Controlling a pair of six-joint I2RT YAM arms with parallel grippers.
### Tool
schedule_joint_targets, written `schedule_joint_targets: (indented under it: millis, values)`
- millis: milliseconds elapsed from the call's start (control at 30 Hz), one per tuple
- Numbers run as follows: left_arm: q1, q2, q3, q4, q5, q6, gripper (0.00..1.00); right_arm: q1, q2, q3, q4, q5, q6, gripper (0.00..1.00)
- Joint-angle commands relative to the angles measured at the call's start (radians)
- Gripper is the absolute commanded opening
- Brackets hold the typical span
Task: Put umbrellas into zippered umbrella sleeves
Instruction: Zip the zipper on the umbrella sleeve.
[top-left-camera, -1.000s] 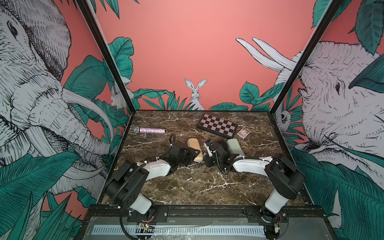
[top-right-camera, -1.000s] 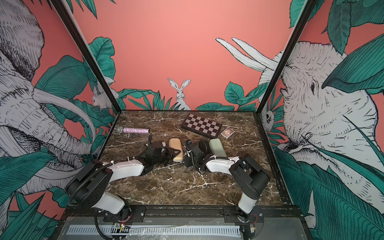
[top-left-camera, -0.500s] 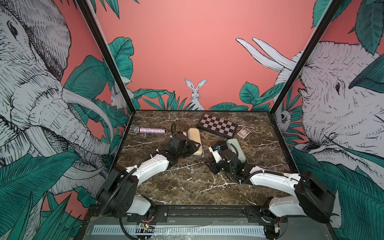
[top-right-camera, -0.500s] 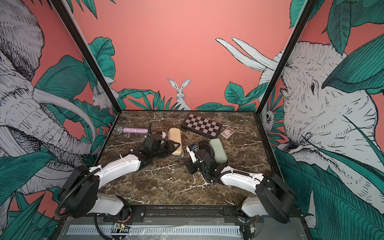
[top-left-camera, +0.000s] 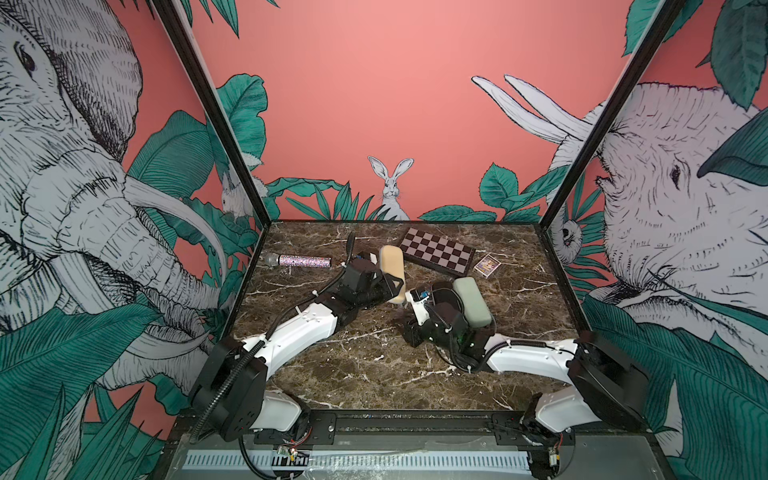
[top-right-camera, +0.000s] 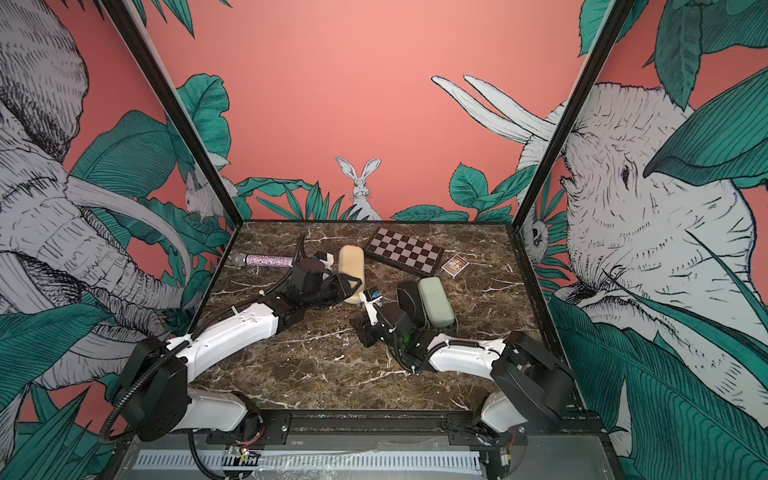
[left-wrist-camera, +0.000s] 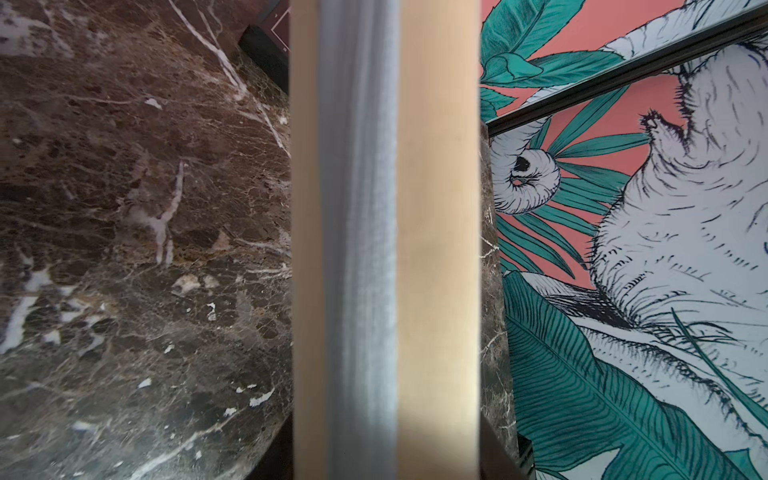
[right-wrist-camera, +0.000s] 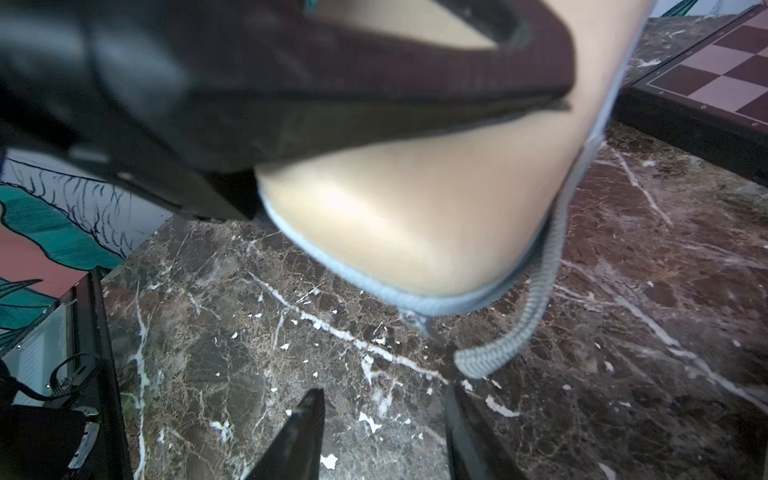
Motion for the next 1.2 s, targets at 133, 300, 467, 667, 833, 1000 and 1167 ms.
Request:
schedule_joint_targets:
  millis: [133,300,467,667,833,1000,1167]
  values:
    - [-0.022,-0.012,0.055,0.043,-0.018,0.013,0.00,0.006,0.070,0.032,0.120,0.169,0.002,0.47]
    - [-0.023,-0.020,0.047,0.044,-0.019,0.015,0.00,-0.014,0.081,0.037,0.134,0.163,0.009,0.47]
    - [-0.023,-0.025,0.032,0.052,-0.018,0.013,0.00,-0.018,0.051,0.046,0.117,0.156,-0.029,0.48]
    - [-0.023,-0.023,0.022,0.060,-0.014,0.011,0.00,-0.032,0.043,0.062,0.099,0.144,-0.042,0.47]
    - [-0.023,-0.022,0.002,0.072,-0.017,0.006,0.00,-0.039,0.038,0.079,0.092,0.136,-0.040,0.43]
    - [-0.032,-0.014,-0.009,0.088,-0.014,-0.003,0.00,-0.042,0.034,0.089,0.087,0.141,-0.037,0.37]
    - [-0.042,-0.008,-0.012,0.095,-0.014,-0.009,0.00,-0.052,0.035,0.096,0.086,0.143,-0.037,0.26]
